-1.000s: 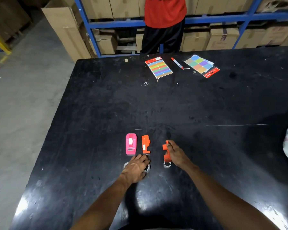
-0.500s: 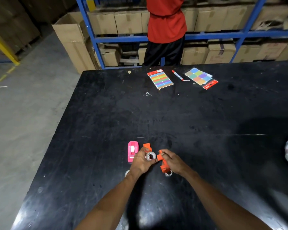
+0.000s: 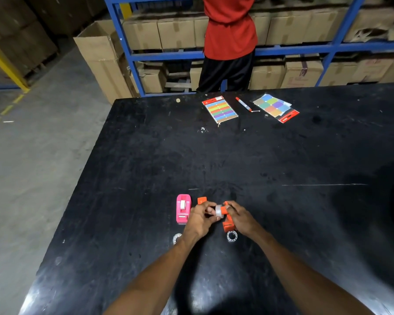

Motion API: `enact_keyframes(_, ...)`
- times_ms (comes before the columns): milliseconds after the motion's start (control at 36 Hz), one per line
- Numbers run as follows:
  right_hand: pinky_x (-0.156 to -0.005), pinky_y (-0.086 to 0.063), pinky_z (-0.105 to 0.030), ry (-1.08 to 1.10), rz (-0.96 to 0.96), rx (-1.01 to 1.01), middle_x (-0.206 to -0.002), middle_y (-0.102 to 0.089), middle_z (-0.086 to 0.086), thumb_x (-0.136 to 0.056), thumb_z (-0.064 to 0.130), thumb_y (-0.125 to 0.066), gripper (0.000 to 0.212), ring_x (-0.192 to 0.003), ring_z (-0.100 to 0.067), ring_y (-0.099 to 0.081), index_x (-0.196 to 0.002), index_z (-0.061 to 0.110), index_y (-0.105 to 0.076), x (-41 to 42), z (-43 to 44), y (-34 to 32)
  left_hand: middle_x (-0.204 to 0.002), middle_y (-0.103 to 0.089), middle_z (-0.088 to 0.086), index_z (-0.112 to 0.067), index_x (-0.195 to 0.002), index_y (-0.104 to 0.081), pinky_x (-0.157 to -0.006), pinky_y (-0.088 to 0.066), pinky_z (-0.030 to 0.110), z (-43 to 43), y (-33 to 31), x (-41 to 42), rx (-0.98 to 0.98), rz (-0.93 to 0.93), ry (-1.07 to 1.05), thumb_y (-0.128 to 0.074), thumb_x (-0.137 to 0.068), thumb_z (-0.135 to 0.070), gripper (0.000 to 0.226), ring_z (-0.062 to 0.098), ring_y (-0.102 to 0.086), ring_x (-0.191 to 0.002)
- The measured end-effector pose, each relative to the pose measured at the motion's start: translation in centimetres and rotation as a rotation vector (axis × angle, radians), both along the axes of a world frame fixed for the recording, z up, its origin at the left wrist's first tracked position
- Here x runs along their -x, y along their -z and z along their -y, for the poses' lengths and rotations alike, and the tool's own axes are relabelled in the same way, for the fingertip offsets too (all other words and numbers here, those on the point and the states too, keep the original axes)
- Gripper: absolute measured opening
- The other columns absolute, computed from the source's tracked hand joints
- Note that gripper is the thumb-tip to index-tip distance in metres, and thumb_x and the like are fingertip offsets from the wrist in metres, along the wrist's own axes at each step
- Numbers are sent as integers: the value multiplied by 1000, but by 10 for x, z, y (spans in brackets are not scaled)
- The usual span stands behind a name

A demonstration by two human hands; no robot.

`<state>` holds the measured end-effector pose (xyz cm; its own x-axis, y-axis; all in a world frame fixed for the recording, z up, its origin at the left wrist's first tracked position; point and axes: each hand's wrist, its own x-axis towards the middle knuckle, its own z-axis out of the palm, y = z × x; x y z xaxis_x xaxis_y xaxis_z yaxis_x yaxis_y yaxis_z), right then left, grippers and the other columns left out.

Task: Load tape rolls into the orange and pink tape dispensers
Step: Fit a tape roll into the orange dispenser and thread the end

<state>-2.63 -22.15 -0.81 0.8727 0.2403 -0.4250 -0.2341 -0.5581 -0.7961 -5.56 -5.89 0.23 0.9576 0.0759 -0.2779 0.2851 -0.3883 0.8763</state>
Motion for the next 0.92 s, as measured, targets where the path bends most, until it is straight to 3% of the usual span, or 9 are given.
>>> enact_keyframes(111, -102, -38, -26, 16, 1, -15, -135, -62, -3, -105, 25, -41, 35, -124, -18, -57, -135, 16, -57, -1, 0, 1, -79, -63, 2, 1, -106, -67, -95, -52, 35, 0, 1, 0, 49, 23, -9, -79, -74, 8, 35, 18, -63, -87)
enact_keyframes(222, -106, -41, -30, 12, -5, -55, -132, -64, -1, -105, 26, -42, 33, -120, -16, -59, -131, 19, -60, -3, 0, 0, -103, -58, -1, 1, -107, -63, -91, -53, 21, -6, 1, -1, 122, 18, -11, -78, -75, 9, 37, 17, -64, -98)
enact_keyframes(333, -98, -40, -25, 8, -5, -68, -125, -66, 0, -104, 24, -43, 31, -115, -15, -60, -128, 19, -62, -6, -1, -1, -99, -61, 2, -4, -107, -55, -76, -58, 17, -7, 2, -3, 253, -47, -22, -69, -79, 19, 39, 6, -72, -74)
enact_keyframes(417, -104, -43, -32, 13, -26, -73, -125, -67, 0, -103, 23, -43, 31, -116, -17, -61, -127, 18, -63, -9, -2, -1, -104, -62, 12, -4, -107, -52, -84, -56, 26, -7, 5, -5, 268, -70, -17, -69, -80, 17, 38, 14, -68, -76)
enact_keyframes(556, -107, -42, -32, -7, -35, -68, -126, -66, -1, -104, 22, -44, 32, -120, -17, -60, -128, 15, -63, -12, -1, 2, -96, -62, 6, -11, -96, -57, -97, -54, 44, -9, 10, -11, 297, -102, -18, -69, -80, 16, 33, 8, -70, -72)
enact_keyframes(639, -102, -41, -26, -5, -44, -91, -120, -67, 6, -104, 26, -44, 30, -117, -13, -61, -124, 22, -65, -16, -4, 3, -97, -65, 4, -18, -92, -59, -86, -60, 29, -11, 11, -17, 266, -88, -2, -73, -78, 14, 38, 11, -71, -79)
enact_keyframes(694, -106, -42, -29, 6, -50, -104, -123, -68, 5, -104, 28, -43, 31, -117, -12, -61, -124, 25, -66, -17, -6, 3, -96, -65, 5, -16, -92, -58, -79, -61, 24, -12, 9, -20, 258, -87, -5, -76, -75, 15, 40, 14, -71, -81)
enact_keyframes(778, -106, -45, -34, -3, -73, -122, -125, -69, 0, -105, 26, -39, 33, -115, -15, -64, -125, 25, -65, -19, -9, 3, -91, -67, 2, -12, -93, -57, -68, -57, 14, -13, 11, -25, 230, -77, 21, -79, -73, 12, 37, 1, -70, -67)
enact_keyframes(917, -112, -42, -42, -2, -66, -106, -133, -65, -8, -106, 21, -35, 37, -123, -22, -60, -134, 14, -59, -23, -11, 5, -97, -70, 5, -16, -93, -60, -70, -56, 14, -10, 13, -32, 259, -87, 21, -79, -75, 9, 36, 3, -72, -75)
